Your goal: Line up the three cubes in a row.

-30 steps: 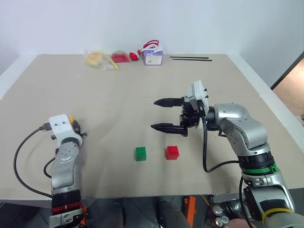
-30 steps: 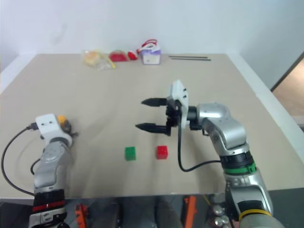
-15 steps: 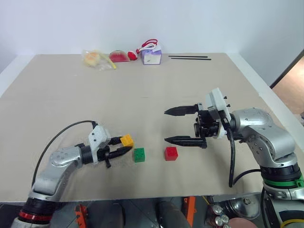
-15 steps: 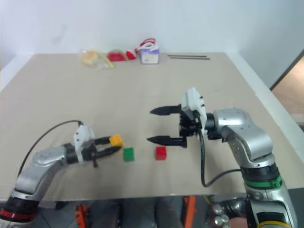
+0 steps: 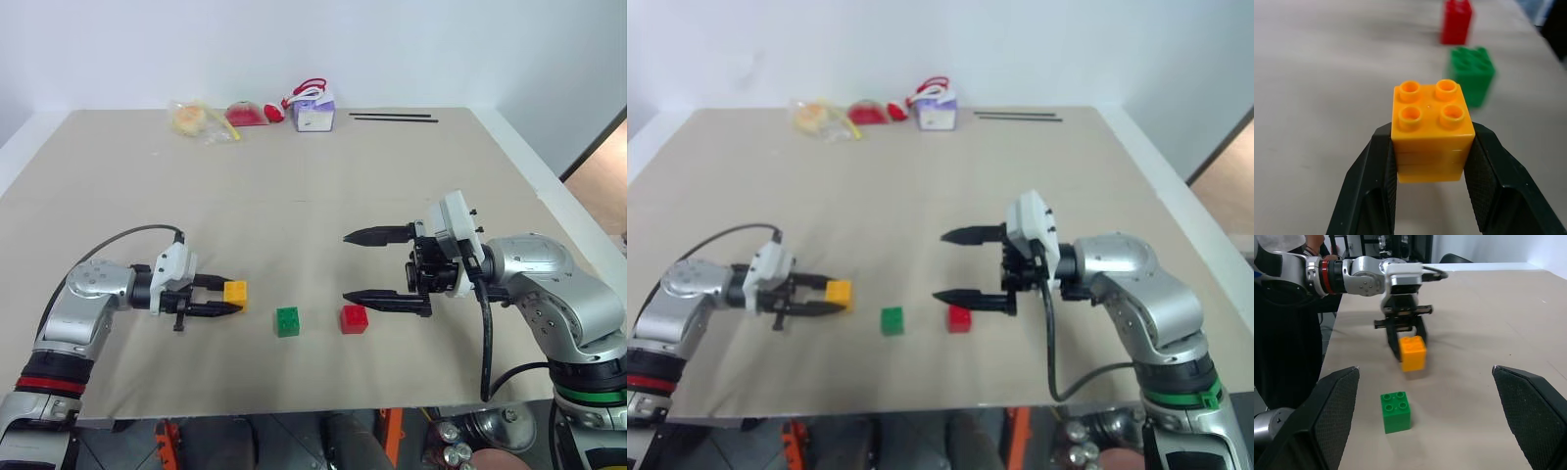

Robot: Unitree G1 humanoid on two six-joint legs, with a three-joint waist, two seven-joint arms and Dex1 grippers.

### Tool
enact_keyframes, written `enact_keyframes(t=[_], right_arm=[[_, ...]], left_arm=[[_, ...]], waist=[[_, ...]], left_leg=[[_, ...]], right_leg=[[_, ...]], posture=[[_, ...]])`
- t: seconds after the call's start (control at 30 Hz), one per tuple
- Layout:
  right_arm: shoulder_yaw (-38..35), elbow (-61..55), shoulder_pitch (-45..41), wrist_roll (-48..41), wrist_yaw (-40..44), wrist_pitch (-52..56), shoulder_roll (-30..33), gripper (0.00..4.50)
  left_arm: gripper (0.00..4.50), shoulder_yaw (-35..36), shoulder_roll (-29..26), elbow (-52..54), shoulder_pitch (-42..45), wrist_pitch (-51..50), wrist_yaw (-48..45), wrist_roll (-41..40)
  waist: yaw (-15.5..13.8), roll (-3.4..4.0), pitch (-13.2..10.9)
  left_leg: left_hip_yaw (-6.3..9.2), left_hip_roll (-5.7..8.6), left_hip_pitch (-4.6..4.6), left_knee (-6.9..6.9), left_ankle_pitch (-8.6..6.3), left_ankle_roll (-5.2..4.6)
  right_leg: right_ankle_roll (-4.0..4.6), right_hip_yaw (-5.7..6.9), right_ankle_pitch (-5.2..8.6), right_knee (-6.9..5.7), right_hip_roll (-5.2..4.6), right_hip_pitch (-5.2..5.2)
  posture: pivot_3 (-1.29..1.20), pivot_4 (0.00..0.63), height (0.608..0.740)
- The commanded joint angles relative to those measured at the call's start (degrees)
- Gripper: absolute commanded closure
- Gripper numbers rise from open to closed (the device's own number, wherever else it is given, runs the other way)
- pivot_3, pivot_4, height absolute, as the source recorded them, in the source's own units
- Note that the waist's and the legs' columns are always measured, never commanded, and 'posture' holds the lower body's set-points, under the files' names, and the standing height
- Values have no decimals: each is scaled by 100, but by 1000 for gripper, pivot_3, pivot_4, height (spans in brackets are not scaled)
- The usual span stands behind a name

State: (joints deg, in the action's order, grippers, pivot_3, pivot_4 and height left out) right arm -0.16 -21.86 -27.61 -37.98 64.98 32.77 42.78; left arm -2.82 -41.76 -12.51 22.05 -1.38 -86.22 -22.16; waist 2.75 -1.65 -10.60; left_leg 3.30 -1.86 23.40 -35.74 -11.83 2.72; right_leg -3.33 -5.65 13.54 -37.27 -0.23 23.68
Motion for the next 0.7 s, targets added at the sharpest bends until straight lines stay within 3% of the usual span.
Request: enact_keyframes(t=[0.03,0.57,0.7], right_arm=[[-152,-267,26,-111,23,-27,113,0],[-18,-177,15,-9,108,-102,131,0],[5,-156,12,24,134,-118,120,0]], left_arm=[[3186,-10,-109,-11,-59,238,-195,86],[3186,-68,-227,50,-478,349,-267,354],[1544,-127,-244,41,-465,329,-280,397]], waist=[[-1,0,0],[3,0,0],[0,0,0]], left_leg=[[0,0,0,0,0,0],[-1,-1,-4,-5,0,-1],[-2,-3,-4,-4,0,-1]], right_leg=[[-1,0,1,0,-1,0],[-1,-1,-2,-3,0,-2],[0,-2,-2,-5,2,-1]], posture=[[0,150,740],[0,150,740],[0,150,740]])
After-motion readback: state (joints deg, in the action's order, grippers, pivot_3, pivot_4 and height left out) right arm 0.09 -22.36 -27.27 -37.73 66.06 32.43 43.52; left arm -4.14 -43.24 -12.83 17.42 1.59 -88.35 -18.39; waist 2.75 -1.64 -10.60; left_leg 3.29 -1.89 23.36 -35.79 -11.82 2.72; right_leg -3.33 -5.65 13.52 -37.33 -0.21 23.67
